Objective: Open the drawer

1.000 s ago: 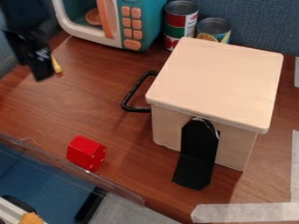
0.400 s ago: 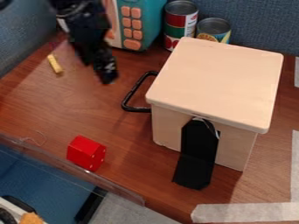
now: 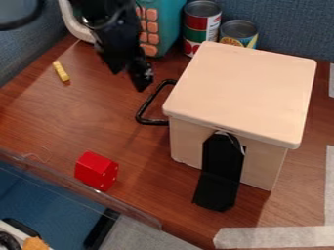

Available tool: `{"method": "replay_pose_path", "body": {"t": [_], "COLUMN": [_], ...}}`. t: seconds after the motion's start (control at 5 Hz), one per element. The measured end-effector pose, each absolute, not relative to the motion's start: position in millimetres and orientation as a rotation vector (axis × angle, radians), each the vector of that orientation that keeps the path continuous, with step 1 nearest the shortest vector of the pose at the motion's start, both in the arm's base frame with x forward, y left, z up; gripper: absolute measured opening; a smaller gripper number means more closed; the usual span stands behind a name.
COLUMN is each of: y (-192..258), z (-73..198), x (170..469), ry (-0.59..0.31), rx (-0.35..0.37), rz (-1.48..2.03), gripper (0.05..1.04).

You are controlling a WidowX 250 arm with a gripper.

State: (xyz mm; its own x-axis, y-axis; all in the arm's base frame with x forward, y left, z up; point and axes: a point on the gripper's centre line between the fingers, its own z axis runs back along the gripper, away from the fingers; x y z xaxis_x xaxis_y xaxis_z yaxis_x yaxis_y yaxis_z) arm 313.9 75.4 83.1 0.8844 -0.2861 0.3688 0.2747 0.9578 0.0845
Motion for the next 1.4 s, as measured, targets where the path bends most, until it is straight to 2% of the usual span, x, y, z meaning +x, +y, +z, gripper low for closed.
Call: {"method": "replay_pose_path", "body": {"t": [0.4, 0.6, 0.8, 1.2, 1.4], "y": [78.8, 68.9, 66.8, 69.8, 88.8], "z": [48.6, 41.5, 32.7, 32.1, 40.7], "x": [322.5, 324.5, 322.1, 318.2, 317.9], "ry": [-0.346, -0.359, -0.358, -0.338, -0.32], "rx": [0.023, -0.044, -0.104, -0.121, -0.116], "rz": [-0.181, -0.153, -0.115, -0.146, -0.131], "gripper": [1.0, 1.0, 0.947, 0.354, 0.199]}}
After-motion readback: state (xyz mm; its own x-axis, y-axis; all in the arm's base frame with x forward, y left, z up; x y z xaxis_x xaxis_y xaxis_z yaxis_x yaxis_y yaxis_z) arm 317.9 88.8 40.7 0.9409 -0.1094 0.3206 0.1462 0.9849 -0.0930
